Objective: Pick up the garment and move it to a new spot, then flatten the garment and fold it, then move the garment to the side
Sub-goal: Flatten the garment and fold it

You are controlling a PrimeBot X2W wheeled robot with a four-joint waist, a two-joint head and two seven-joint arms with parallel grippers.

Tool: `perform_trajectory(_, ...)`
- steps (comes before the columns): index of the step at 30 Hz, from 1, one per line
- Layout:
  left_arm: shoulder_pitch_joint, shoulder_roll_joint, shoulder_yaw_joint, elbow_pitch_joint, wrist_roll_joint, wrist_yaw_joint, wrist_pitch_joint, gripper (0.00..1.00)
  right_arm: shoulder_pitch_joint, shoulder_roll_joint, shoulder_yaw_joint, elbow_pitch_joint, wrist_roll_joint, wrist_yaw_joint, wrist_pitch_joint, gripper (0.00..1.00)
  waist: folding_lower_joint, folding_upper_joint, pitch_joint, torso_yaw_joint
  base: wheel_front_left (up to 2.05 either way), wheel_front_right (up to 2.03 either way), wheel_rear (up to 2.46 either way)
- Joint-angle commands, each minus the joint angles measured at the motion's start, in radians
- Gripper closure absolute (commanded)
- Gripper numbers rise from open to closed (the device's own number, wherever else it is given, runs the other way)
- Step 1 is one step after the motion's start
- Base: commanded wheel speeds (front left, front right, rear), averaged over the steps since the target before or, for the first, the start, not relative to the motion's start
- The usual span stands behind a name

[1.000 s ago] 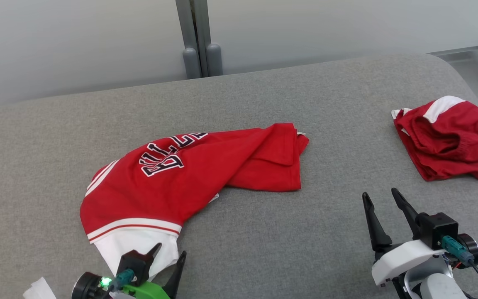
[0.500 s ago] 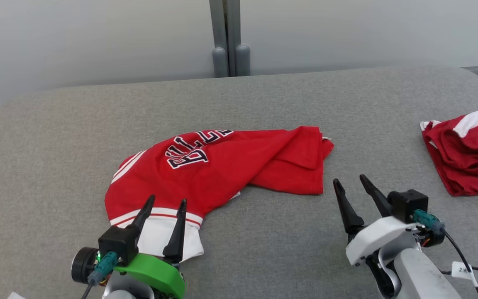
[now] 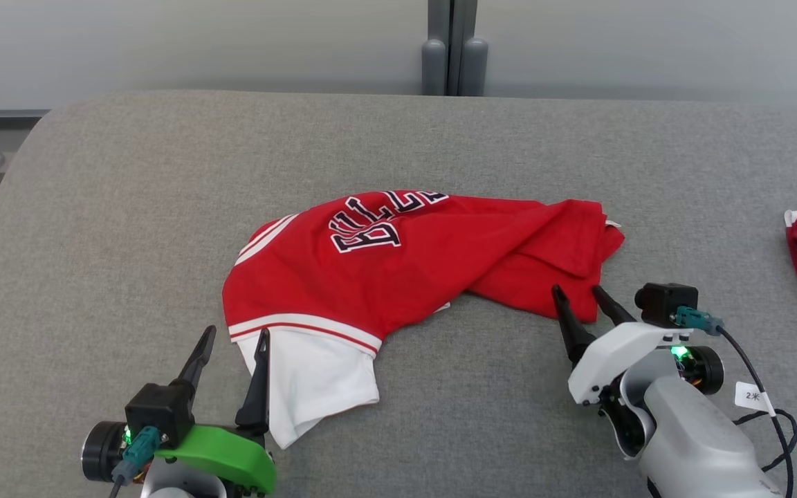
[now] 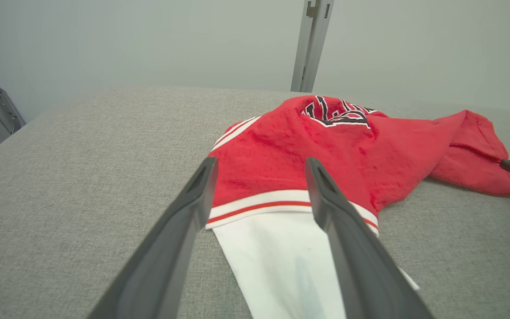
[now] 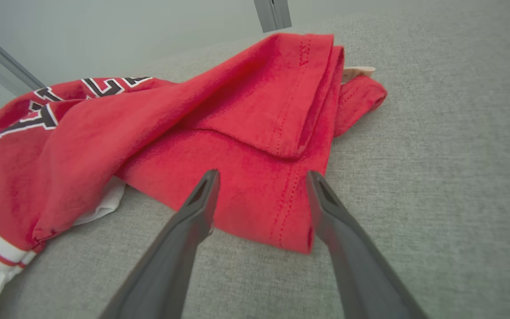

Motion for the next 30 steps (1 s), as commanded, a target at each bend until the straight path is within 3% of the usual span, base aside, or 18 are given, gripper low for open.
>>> perform_trajectory(1,0.013,-0.008,0.013,0.003,0.017,-0.008,-0.003,0.00,-0.023,-0.005,-0.003,0.024,0.026,-0.002,-0.002,0.00,0.0000,0.0000,0.027,0.023,0.00,0.00,0.00)
perform_trajectory(13,0.005,-0.048,0.080,0.017,0.079,-0.051,-0.003,0.00,-0.132,-0.005,-0.052,0.055,0.012,-0.002,-0.002,0.00,0.0000,0.0000,0.075,0.024,0.00,0.00,0.00)
perform_trajectory(14,0.004,-0.051,0.084,0.019,0.082,-0.055,-0.003,0.00,-0.135,-0.005,-0.053,0.053,0.011,-0.002,-0.002,0.12,0.0000,0.0000,0.077,0.024,0.00,0.00,0.00)
perform_trajectory(15,0.004,-0.054,0.089,0.021,0.087,-0.058,-0.003,0.00,-0.138,-0.005,-0.052,0.051,0.010,-0.002,-0.002,0.61,0.0000,0.0000,0.079,0.023,0.00,0.00,0.00)
perform_trajectory(16,0.003,-0.056,0.093,0.022,0.089,-0.060,-0.003,0.00,-0.140,-0.005,-0.050,0.050,0.009,-0.002,-0.002,0.84,0.0000,0.0000,0.080,0.022,0.00,0.00,0.00)
perform_trajectory(17,0.003,-0.059,0.098,0.024,0.094,-0.064,-0.003,0.00,-0.143,-0.005,-0.046,0.050,0.007,-0.002,-0.002,1.00,0.0000,0.0000,0.081,0.021,0.00,0.00,0.00)
perform_trajectory(30,0.023,-0.085,0.175,0.029,0.126,-0.086,-0.003,0.00,-0.040,-0.005,-0.022,-0.086,0.070,-0.002,-0.002,1.00,0.0000,0.0000,0.053,-0.068,0.00,0.00,0.00)
